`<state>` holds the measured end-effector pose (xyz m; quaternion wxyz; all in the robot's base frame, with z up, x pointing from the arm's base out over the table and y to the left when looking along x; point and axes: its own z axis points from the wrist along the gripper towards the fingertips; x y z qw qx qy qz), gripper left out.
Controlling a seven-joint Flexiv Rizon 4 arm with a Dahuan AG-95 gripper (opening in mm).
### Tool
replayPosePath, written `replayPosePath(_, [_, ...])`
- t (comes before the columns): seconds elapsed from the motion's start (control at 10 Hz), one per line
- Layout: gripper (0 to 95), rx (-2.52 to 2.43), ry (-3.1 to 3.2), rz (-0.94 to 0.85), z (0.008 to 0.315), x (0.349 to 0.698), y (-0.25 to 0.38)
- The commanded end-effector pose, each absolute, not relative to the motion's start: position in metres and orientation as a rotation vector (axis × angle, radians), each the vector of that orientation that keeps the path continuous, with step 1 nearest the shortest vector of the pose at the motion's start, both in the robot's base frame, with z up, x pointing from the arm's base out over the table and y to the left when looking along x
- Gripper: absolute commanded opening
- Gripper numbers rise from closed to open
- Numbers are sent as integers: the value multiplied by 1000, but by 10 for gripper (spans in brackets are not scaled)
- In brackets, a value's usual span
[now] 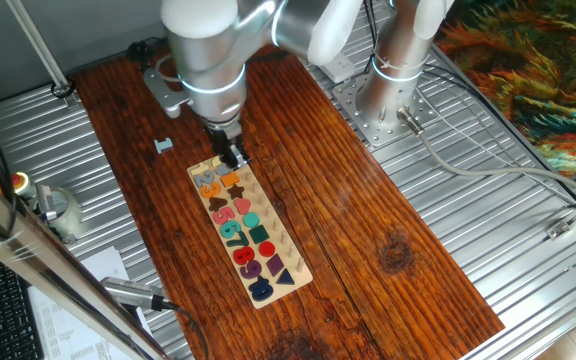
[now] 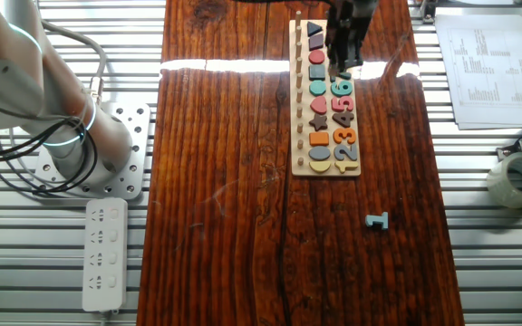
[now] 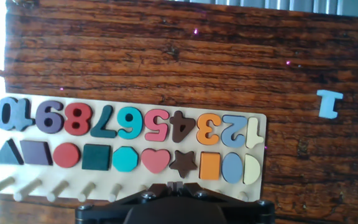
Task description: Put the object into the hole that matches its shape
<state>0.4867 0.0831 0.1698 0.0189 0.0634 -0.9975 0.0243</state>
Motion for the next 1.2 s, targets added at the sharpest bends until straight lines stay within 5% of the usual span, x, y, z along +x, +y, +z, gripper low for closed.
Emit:
replayPosePath(0.1, [0,249,-3107,29,167,484,81])
replayPosePath(1.2, [0,217,-3103,6,161,487,81])
